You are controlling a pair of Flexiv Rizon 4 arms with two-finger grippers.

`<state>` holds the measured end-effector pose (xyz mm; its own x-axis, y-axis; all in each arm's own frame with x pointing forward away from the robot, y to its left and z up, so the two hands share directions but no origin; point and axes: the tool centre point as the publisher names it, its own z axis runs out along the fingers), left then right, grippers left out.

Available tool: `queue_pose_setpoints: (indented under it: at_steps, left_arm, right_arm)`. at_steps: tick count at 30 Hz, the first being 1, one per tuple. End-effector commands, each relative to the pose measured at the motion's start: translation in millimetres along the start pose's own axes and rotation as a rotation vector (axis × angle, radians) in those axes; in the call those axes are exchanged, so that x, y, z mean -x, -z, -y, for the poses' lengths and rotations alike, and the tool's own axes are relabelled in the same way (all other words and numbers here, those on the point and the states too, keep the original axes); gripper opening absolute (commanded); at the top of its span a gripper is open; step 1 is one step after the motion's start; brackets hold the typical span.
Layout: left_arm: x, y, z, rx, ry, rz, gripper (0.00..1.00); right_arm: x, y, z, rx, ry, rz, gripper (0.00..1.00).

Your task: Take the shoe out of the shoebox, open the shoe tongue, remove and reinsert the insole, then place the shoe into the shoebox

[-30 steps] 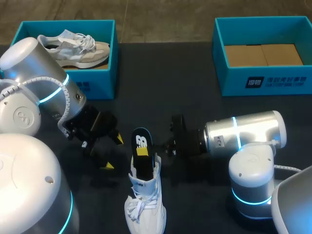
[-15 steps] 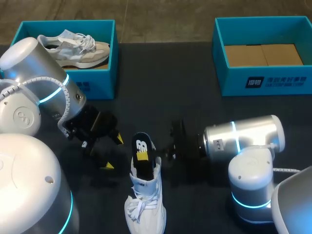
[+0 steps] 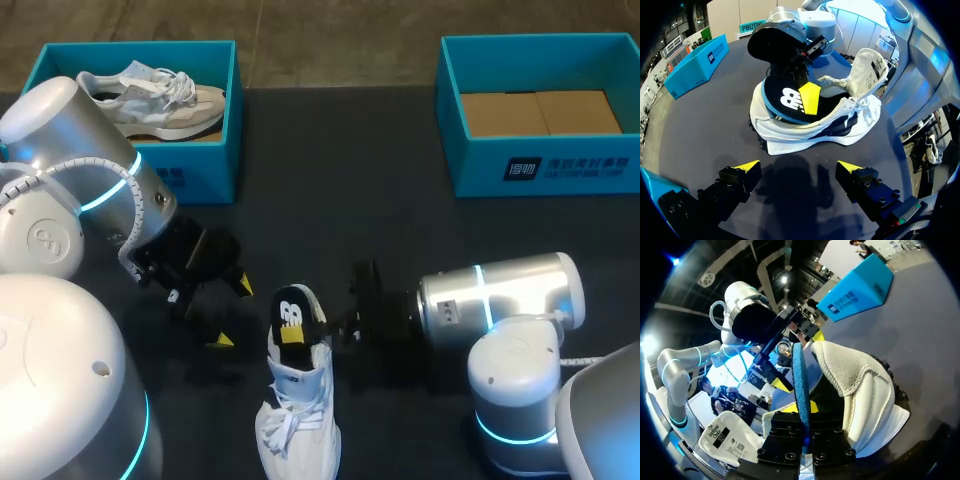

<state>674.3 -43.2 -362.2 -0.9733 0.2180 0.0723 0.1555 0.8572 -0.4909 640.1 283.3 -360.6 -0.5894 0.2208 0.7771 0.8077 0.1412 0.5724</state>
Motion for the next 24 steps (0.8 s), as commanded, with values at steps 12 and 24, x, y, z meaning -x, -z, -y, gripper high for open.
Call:
queue_pose_setpoints:
  at_steps: [12, 24]
  left_arm:
    - [-0.9, -1, 0, 0.002, 0.001, 0.003, 1.00]
    - [-0.9, -1, 0, 0.002, 0.001, 0.003, 1.00]
  right_arm:
    - [-7.5, 4, -21.2, 0.004, 0.064, 0.022, 0.36]
    - [-2.3, 5, -34.4, -0.005, 0.075, 0.019, 0.09]
